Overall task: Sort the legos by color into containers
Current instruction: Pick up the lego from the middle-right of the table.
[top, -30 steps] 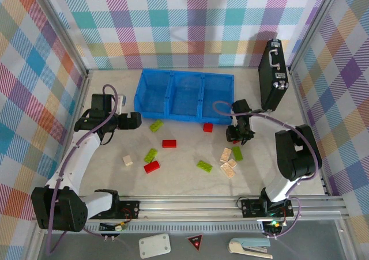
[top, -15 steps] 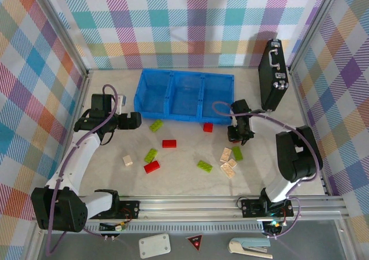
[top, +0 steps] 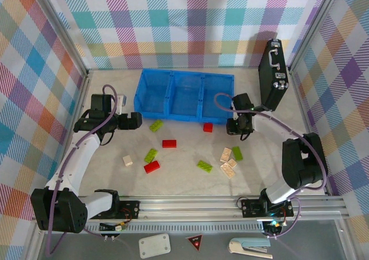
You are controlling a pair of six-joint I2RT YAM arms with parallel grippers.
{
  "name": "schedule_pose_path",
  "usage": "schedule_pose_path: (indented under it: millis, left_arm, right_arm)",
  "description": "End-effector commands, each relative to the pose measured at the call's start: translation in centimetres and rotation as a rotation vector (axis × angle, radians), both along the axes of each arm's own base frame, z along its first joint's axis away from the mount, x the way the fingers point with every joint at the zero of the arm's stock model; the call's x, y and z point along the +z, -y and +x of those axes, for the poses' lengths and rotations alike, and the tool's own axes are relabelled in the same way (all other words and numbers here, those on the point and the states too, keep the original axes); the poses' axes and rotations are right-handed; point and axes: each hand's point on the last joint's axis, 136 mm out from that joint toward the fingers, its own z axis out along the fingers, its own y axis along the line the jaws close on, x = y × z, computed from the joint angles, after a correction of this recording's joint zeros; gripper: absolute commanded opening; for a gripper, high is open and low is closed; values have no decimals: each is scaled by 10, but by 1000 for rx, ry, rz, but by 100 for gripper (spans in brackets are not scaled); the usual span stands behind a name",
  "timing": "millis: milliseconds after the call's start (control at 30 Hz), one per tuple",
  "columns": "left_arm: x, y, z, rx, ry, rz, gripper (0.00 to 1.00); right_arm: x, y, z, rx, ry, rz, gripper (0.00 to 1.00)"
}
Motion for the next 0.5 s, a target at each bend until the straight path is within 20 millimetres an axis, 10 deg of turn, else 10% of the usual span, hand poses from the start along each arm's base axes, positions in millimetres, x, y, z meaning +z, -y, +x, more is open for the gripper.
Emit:
schedule_pose_path:
  millis: [0, 467]
  left_arm:
    - [5, 2, -2, -19, 29, 0, 99]
    - [6, 2, -3, -19, 31, -3, 99]
  right_arm:
    - [4, -1, 13, -39, 11, -10, 31]
    - [44, -6, 34, -75, 38, 3, 30]
